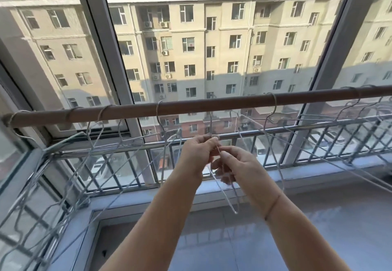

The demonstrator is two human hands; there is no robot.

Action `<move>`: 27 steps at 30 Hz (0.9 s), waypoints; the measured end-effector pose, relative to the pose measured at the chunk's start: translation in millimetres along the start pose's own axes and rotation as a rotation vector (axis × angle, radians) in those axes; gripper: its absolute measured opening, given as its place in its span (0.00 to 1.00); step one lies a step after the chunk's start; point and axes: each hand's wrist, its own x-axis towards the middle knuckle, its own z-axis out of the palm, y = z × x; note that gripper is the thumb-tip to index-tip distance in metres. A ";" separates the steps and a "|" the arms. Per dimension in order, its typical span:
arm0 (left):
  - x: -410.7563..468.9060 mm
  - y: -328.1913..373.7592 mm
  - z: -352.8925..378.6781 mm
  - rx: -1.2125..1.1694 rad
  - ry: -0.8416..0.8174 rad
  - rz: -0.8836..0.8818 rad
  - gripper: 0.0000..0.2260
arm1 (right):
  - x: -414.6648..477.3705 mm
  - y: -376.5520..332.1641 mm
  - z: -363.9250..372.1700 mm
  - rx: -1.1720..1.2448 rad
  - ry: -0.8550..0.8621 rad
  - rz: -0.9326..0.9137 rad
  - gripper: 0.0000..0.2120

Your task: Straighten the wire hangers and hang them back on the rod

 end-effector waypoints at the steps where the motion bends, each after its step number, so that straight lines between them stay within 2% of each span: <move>1: -0.9 -7.1 -0.1 0.040 0.004 -0.012 0.05 | -0.5 7.5 -6.7 -0.064 0.047 -0.003 0.08; 3: -4.4 -23.1 -3.1 0.137 0.002 -0.030 0.07 | -1.8 22.2 -20.0 -0.214 0.155 -0.015 0.06; 5: -9.0 -39.1 -8.0 0.245 -0.013 -0.027 0.08 | -3.0 31.7 -29.8 -0.328 0.192 -0.027 0.07; 12: -20.1 -64.6 -24.8 0.465 -0.048 0.025 0.13 | -5.0 47.3 -45.1 -0.694 0.018 -0.186 0.18; 16: -24.7 -68.3 -29.7 0.528 -0.102 0.064 0.13 | -8.0 55.0 -51.9 -0.822 -0.093 -0.153 0.17; 20: -29.0 -69.6 -26.5 0.468 -0.082 0.107 0.11 | -20.9 52.0 -57.8 -0.750 -0.163 -0.048 0.05; 22: -29.8 -72.0 -21.8 0.556 0.003 0.170 0.08 | -31.4 49.3 -60.6 -0.686 -0.156 -0.035 0.07; 24: -32.2 -75.2 -15.3 0.666 0.186 0.269 0.05 | -44.3 46.7 -63.6 -0.627 -0.091 -0.036 0.09; 26: -39.6 -76.3 -5.1 0.587 0.338 0.355 0.05 | -57.5 45.0 -65.5 -0.552 -0.007 -0.042 0.09; 27: -44.2 -75.9 2.3 0.511 0.344 0.361 0.03 | -63.6 43.8 -65.9 -0.490 0.032 -0.047 0.10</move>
